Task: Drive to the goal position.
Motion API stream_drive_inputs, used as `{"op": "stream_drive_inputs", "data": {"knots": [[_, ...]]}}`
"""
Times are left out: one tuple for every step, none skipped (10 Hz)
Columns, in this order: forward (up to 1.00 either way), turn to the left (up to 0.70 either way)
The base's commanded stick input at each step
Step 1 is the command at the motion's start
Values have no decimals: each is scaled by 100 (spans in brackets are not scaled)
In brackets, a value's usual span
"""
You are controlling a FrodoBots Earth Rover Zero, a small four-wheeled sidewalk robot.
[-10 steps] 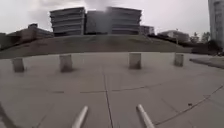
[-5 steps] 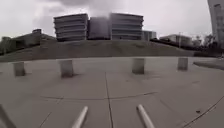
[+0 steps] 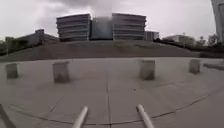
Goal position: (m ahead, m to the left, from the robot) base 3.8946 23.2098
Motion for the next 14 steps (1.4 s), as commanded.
{"op": "stream_drive_inputs", "data": {"knots": [[100,0],[100,0],[100,0],[100,0],[100,0],[100,0],[100,0],[100,0],[100,0],[100,0],[100,0],[100,0],[100,0],[100,0]]}}
